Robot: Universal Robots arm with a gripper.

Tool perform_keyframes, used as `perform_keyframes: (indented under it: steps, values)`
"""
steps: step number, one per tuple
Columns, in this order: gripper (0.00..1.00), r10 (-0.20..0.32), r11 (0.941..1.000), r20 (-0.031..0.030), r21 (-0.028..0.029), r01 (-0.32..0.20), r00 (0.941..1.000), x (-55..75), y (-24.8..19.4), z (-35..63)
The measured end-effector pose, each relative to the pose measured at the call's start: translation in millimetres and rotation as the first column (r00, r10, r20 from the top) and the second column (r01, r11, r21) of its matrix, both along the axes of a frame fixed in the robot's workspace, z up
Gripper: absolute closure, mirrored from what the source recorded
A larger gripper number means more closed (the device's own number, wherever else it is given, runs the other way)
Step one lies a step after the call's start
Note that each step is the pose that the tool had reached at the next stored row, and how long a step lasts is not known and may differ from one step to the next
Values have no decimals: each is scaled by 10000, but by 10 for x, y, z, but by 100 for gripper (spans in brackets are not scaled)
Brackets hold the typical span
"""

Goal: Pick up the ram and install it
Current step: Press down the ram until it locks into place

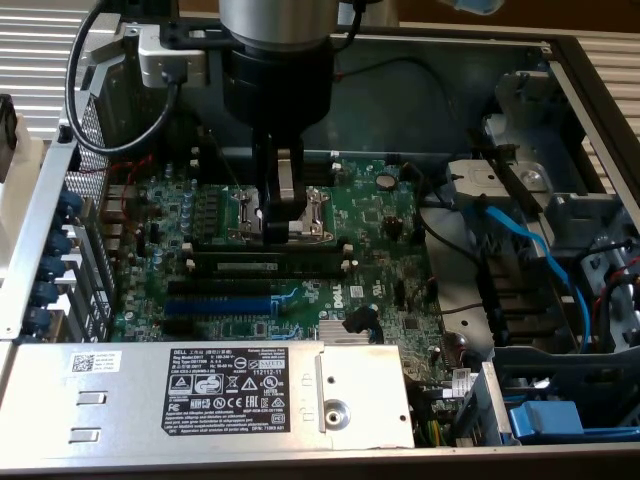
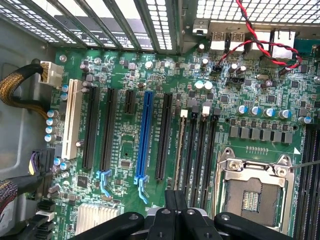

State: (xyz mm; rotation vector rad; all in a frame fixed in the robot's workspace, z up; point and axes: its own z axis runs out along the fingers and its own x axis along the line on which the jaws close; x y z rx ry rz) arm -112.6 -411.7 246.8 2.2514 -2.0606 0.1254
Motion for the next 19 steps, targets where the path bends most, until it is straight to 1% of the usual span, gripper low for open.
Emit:
perform_keyframes:
  steps: [2,5,7,10,14,19]
  values:
    - [90,-55,10000,-1,-1,55,10000,-1,0,0]
    - [90,-443,9990,-2,-2,443,9990,0,0,1]
    - [90,-766,9971,-1,0,766,9971,0,0,0]
    - [90,-1241,9923,-1,0,1241,9923,0,0,0]
    - [90,-1892,9819,0,0,1892,9819,0,0,0]
    - [90,-2604,9655,-1,0,2604,9655,0,0,-2]
